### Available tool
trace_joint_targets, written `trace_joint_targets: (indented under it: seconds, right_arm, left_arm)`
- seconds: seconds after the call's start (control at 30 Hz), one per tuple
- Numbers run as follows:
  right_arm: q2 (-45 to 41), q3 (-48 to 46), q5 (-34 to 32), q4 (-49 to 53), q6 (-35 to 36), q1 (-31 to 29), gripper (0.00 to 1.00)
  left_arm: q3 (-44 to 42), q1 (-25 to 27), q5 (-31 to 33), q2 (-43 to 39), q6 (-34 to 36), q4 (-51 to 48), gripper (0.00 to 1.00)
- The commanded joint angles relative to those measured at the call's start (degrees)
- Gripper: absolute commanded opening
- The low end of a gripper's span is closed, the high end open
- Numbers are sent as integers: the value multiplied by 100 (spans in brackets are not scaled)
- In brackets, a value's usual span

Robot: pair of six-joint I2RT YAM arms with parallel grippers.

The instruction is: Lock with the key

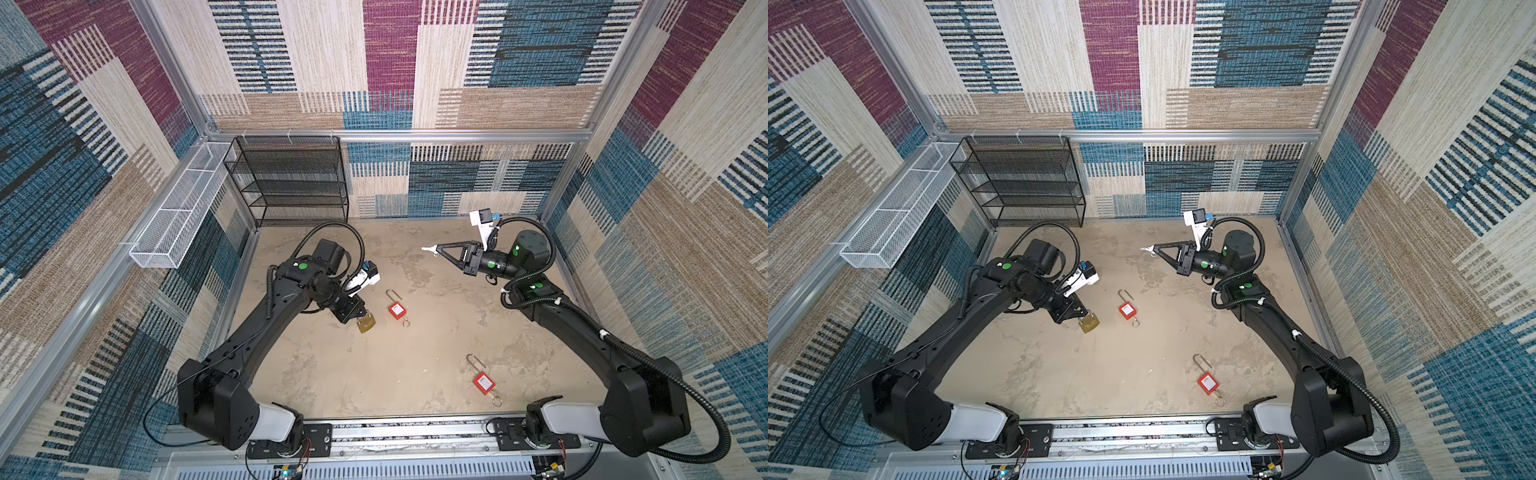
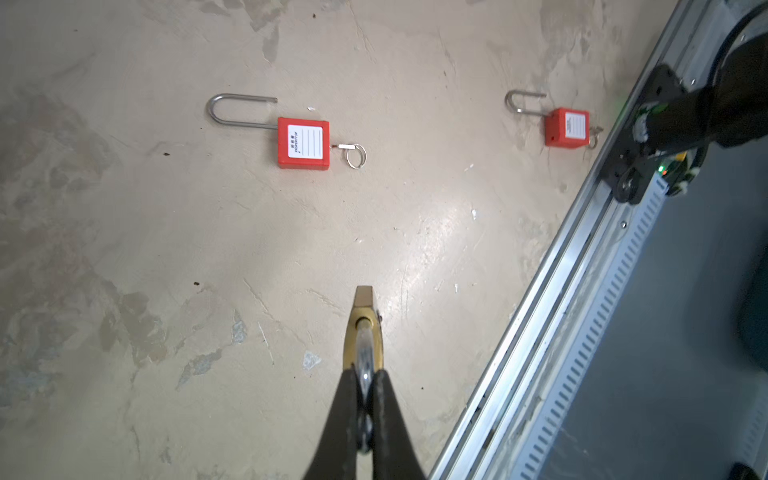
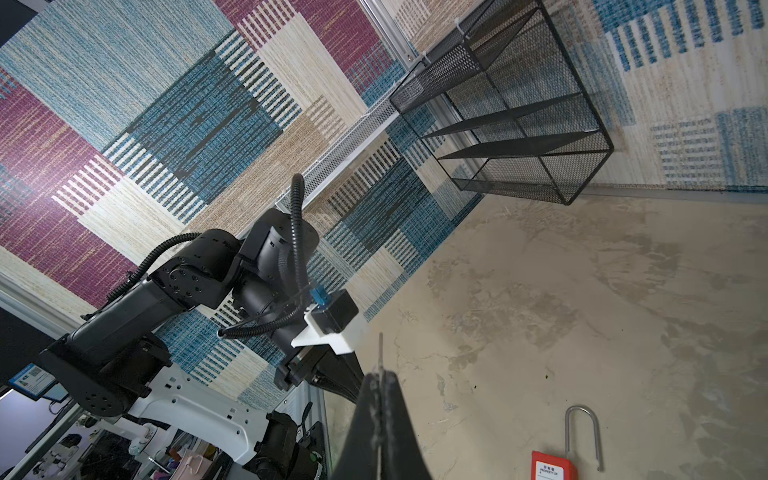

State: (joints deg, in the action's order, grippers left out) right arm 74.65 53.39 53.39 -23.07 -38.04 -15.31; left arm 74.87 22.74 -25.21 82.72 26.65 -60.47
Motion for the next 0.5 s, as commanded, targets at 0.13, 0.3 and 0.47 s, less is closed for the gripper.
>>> trace_joint_targets:
  seconds: [0.13,0.3,0.47]
  right_arm:
    - [-210,-163,116,20,34,172,0]
    - [-341,-206,199,99,54,222,0]
    - [-477,-331,155,259,166,239,0]
  left_arm:
    - [88,135,-187,603,1483,-233,0]
    - [239,167,-169,1203,2005,-233,0]
    - [545,169,105,1765,2110,-218,0]
